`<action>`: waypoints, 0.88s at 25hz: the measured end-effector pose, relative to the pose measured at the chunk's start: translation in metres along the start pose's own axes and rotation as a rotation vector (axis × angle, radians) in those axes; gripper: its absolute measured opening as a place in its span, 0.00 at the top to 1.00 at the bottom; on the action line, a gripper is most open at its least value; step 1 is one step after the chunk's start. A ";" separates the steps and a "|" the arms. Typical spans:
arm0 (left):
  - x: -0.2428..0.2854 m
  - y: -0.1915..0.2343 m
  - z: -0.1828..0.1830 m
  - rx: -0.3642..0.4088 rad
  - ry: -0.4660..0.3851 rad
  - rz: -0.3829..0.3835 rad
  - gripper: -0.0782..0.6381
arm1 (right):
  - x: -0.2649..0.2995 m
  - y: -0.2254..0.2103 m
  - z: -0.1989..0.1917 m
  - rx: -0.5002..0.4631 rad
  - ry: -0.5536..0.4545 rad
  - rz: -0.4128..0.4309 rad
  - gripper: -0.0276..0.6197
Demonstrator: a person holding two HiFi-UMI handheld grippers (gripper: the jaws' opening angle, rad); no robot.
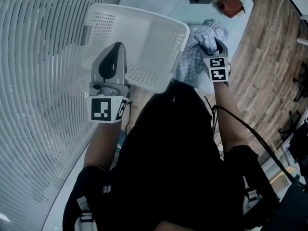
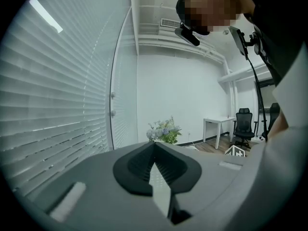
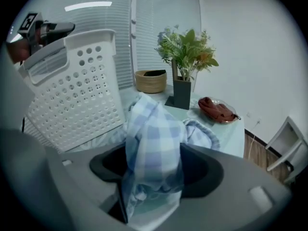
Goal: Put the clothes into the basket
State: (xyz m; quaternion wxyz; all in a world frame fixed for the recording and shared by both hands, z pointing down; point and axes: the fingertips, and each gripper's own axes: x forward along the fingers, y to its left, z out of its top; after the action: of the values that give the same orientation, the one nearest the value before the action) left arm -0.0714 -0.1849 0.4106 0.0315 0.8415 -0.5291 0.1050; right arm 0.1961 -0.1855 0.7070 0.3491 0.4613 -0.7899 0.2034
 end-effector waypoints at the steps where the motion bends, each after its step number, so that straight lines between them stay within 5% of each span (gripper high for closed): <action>1: 0.000 0.001 0.001 0.002 -0.002 0.002 0.88 | -0.001 -0.003 0.000 0.024 0.003 0.009 0.47; 9: -0.004 0.008 0.013 -0.018 -0.031 0.000 0.88 | -0.020 -0.015 0.009 0.233 -0.045 0.077 0.78; 22: -0.017 0.033 0.025 -0.072 -0.082 0.038 0.88 | -0.083 -0.006 0.055 0.266 -0.144 0.082 0.81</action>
State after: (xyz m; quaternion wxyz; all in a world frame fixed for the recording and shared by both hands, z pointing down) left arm -0.1050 -0.1886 0.3807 0.0380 0.8333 -0.5490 0.0519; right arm 0.2088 -0.1748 0.6085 0.2188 0.4842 -0.7971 0.2869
